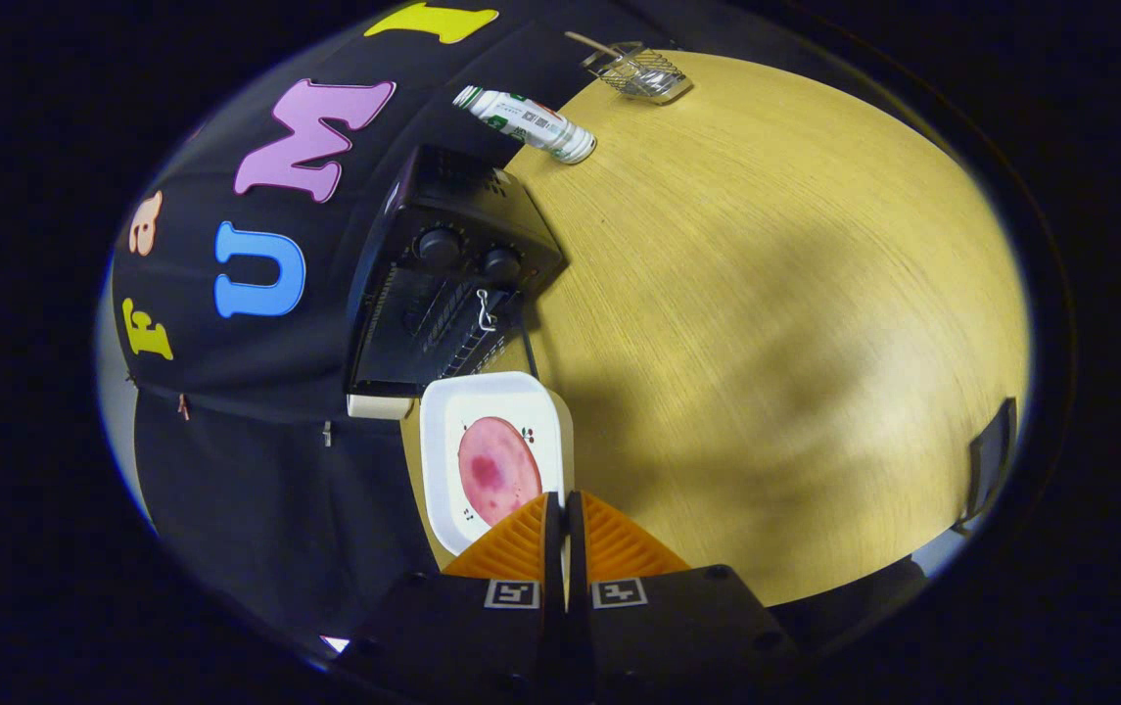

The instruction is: Open the toaster oven, put the food inside, and close the toaster oven door.

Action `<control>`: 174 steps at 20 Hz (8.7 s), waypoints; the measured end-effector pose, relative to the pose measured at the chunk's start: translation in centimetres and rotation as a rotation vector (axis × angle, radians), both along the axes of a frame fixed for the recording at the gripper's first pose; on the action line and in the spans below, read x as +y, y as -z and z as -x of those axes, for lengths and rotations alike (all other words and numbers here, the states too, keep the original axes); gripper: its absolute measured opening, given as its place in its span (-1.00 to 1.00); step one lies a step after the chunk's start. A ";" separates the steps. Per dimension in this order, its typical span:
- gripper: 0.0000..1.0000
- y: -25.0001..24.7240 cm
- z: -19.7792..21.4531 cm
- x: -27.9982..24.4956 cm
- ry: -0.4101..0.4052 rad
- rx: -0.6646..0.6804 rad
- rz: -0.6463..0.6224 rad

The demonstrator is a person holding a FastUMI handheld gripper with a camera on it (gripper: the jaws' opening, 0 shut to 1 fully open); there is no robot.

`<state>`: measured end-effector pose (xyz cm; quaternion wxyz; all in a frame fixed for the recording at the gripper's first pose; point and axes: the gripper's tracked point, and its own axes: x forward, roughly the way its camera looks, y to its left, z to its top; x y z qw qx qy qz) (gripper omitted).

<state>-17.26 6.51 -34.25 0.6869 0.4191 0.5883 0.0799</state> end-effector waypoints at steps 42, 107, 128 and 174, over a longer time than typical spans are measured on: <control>-0.90 6.4 -20.8 17.7 1.014 0.130 0.052; 0.97 10.1 -3.8 18.7 -0.395 -0.385 0.777; 0.96 -4.4 -10.2 19.5 -0.317 -0.792 0.815; 0.93 -36.2 -15.5 -2.2 0.066 -1.261 0.841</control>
